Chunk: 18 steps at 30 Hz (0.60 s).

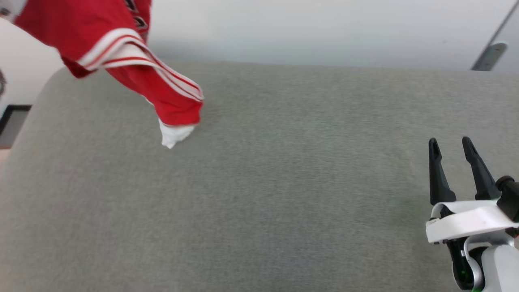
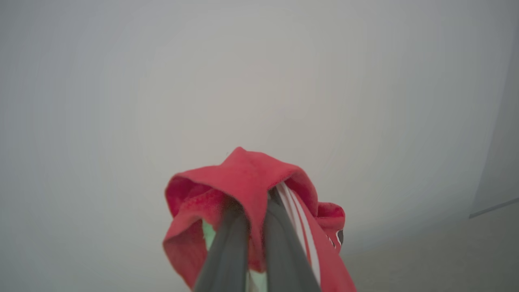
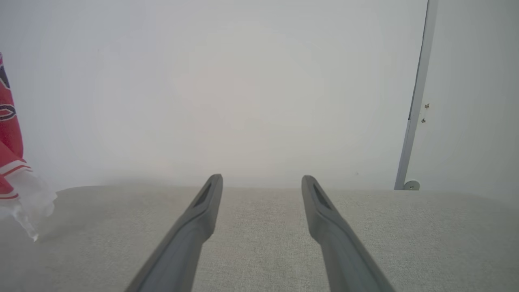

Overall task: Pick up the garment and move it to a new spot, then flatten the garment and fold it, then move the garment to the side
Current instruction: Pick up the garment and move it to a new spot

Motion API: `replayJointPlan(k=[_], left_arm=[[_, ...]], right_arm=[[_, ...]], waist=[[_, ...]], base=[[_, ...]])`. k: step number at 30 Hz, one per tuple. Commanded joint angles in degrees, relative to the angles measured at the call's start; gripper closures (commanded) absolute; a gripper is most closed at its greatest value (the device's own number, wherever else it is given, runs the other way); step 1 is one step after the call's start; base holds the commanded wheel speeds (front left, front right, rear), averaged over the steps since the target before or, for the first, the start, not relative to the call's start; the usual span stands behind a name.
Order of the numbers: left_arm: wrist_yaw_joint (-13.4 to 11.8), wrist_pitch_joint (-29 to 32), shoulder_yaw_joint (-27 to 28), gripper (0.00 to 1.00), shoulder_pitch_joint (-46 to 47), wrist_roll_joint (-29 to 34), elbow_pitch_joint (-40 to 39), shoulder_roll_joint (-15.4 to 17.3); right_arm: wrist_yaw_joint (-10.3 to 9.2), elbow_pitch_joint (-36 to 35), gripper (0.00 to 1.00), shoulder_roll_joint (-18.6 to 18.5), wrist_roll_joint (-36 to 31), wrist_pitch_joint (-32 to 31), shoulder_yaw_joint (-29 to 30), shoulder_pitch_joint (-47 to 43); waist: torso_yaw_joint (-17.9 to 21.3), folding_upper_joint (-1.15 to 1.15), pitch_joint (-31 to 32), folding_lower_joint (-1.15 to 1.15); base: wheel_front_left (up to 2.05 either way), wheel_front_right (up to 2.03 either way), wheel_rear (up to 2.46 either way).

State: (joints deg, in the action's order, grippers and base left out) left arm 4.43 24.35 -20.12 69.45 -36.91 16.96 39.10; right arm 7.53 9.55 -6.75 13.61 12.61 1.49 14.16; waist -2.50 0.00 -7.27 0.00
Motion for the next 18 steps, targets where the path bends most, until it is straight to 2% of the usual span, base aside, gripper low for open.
replayJointPlan(k=[1,11,18], left_arm=[[-0.5,0.8,-0.2,1.0,-0.9,-0.8,-1.4,-0.6],[-1.3,4.7,-3.7,1.0,-1.6,-2.3,-7.5,-5.1],[-2.0,6.1,-7.0,1.0,-2.0,-3.0,-11.3,-9.7]], right_arm=[[-0.08,0.4,0.0,0.2,-0.6,0.4,0.7,-1.0],[-0.08,1.9,0.0,1.0,-1.4,1.1,3.4,-1.7],[-0.08,2.5,0.0,2.1,-1.8,1.5,4.4,-2.0]], waist=[[2.5,0.0,1.0,0.0],[7.9,0.0,0.9,0.0],[10.7,0.0,0.0,0.0]], base=[[0.0,0.0,0.0],[0.0,0.0,0.0],[0.0,0.0,0.0]])
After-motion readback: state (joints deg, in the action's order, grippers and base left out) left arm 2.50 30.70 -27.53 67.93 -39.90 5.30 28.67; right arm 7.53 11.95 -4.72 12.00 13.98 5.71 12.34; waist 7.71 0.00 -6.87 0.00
